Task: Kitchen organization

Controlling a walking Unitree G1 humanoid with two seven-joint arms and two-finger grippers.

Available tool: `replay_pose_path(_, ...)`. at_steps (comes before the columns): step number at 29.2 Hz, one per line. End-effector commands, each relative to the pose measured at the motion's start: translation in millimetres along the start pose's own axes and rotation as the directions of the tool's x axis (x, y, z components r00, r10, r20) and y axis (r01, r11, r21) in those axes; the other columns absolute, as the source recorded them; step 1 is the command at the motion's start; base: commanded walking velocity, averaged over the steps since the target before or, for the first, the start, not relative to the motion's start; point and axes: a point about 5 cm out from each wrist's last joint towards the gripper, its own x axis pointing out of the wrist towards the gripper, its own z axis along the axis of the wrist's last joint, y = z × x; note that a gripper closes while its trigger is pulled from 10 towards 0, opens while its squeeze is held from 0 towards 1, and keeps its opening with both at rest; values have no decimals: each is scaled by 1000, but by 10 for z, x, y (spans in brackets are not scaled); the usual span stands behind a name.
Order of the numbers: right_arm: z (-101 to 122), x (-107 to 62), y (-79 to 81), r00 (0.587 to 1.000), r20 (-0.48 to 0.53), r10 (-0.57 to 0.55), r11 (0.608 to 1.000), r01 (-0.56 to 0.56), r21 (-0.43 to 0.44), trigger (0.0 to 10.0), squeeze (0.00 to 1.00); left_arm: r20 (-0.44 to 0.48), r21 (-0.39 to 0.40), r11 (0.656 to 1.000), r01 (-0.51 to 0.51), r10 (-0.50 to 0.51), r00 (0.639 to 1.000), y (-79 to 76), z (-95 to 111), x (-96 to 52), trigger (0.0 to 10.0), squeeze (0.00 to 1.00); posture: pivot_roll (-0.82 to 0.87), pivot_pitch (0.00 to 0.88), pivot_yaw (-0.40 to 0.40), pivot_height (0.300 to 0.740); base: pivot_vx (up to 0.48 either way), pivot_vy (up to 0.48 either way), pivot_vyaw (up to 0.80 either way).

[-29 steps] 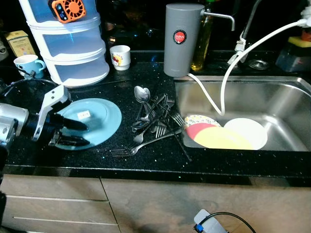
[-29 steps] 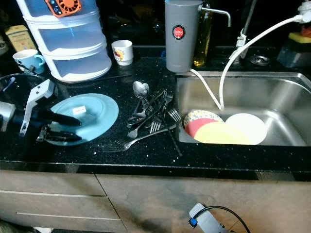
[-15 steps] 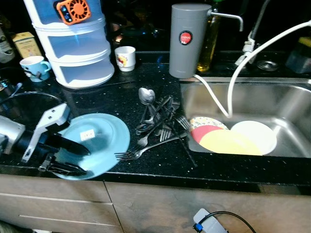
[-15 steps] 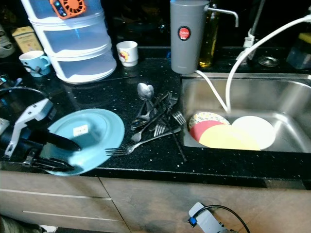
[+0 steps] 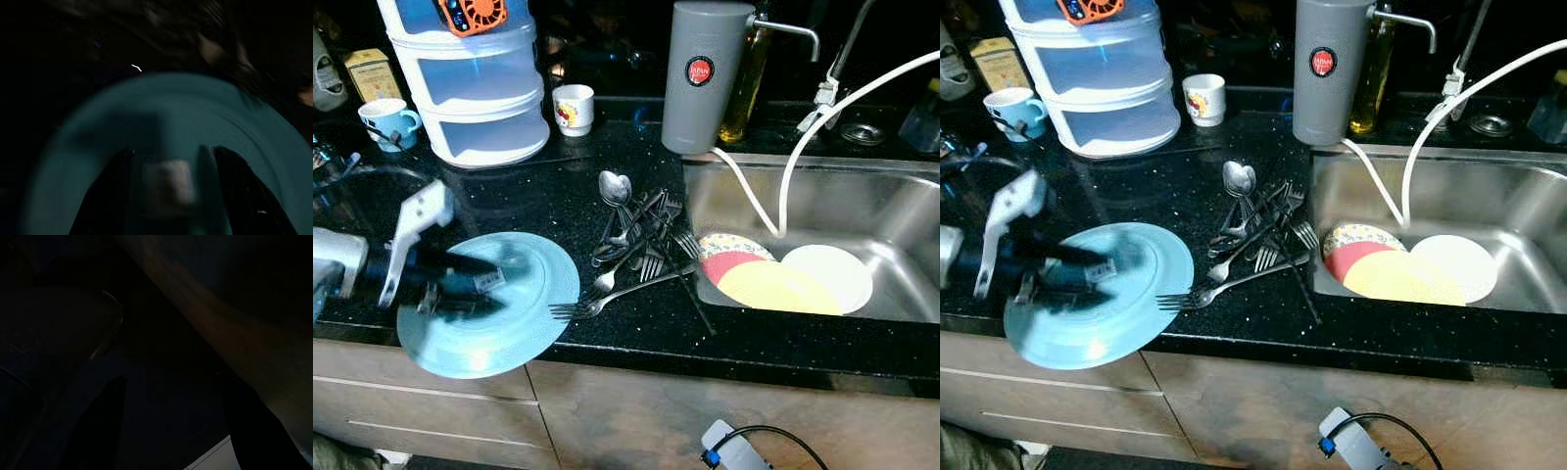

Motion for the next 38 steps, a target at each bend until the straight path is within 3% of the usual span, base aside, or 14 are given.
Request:
replay_pose_path(1, 12, 5, 9, 1000, 1, 5, 1000, -5, -4, 10000, 0, 55, 9, 1000, -4, 3, 998, -2, 76, -3, 10000, 0, 27, 0, -6, 740, 0, 0, 0)
replay_pose_path(7, 11, 6, 13, 1000, -1, 9, 1000, -9, -8, 10000, 0, 333, 20, 995, 97, -98, 938, -208, 519, -70, 10000, 0, 31, 0, -5, 740, 0, 0, 0)
replay_pose_path(12, 15, 7, 15, 1000, -1, 9, 1000, -9, -7, 10000, 0, 615, 17, 969, 246, -204, 762, -456, 815, -127, 10000, 0, 34, 0, -2, 740, 0, 0, 0)
replay_pose_path(13, 15, 7, 15, 1000, -1, 9, 1000, -9, -7, 10000, 0, 615, 17, 969, 246, -204, 762, -456, 815, -127, 10000, 0, 34, 0, -2, 740, 0, 0, 0)
replay_pose_path(15, 19, 8, 16, 1000, -2, 11, 1000, -11, -8, 10000, 0, 758, 32, 950, 310, -226, 612, -674, 870, -56, 10000, 0, 42, 0, -4, 740, 0, 0, 0)
replay_pose_path(18, 21, 9, 17, 1000, -1, 12, 1000, -12, -8, 10000, 0, 805, 31, 948, 317, -211, 555, -763, 860, -7, 10000, 0, 40, 0, -3, 740, 0, 0, 0)
replay_pose_path(21, 22, 10, 20, 1000, 0, 13, 1000, -13, -5, 10000, 0, 904, -5, 931, 366, -152, 400, -939, 847, 33, 10000, 0, 45, 0, 1, 740, 0, 0, 0)
replay_pose_path(22, 22, 10, 20, 1000, 0, 13, 1000, -13, -5, 10000, 0, 904, -5, 931, 366, -152, 400, -939, 847, 33, 10000, 0, 45, 0, 1, 740, 0, 0, 0)
replay_pose_path(24, 22, 10, 21, 1000, 0, 14, 1000, -14, -5, 10000, 0, 936, -26, 911, 412, -123, 330, -1020, 843, 25, 10000, 0, 49, 0, 1, 740, 0, 0, 0)
replay_pose_path(29, 24, 12, 25, 1000, -1, 18, 1000, -18, -7, 10000, 0, 951, -46, 881, 470, -106, 292, -1216, 789, 59, 10000, 0, 61, 4, 3, 740, 0, 0, 0)
replay_pose_path(30, 26, 14, 33, 1000, -1, 23, 1000, -23, -8, 10000, 0, 966, -60, 842, 537, -87, 245, -1387, 764, 57, 10000, 0, 79, 7, 4, 740, 0, 0, 0)
replay_pose_path(32, 27, 15, 36, 1000, -2, 24, 1000, -24, -9, 10000, 0, 970, -65, 826, 560, -79, 230, -1453, 755, 55, 10000, 0, 79, 7, 4, 740, 0, 0, 0)
replay_pose_path(35, 29, 16, 40, 1000, -1, 26, 1000, -26, -7, 10000, 0, 973, -99, 794, 600, -51, 227, -1585, 703, 82, 10000, 0, 84, 9, 7, 740, 0, 0, 0)
replay_pose_path(38, 32, 18, 48, 1000, 1, 29, 1000, -29, -5, 10000, 0, 962, -198, 753, 628, 28, 271, -1708, 539, 133, 10000, 0, 92, 13, 6, 740, 0, 0, 0)
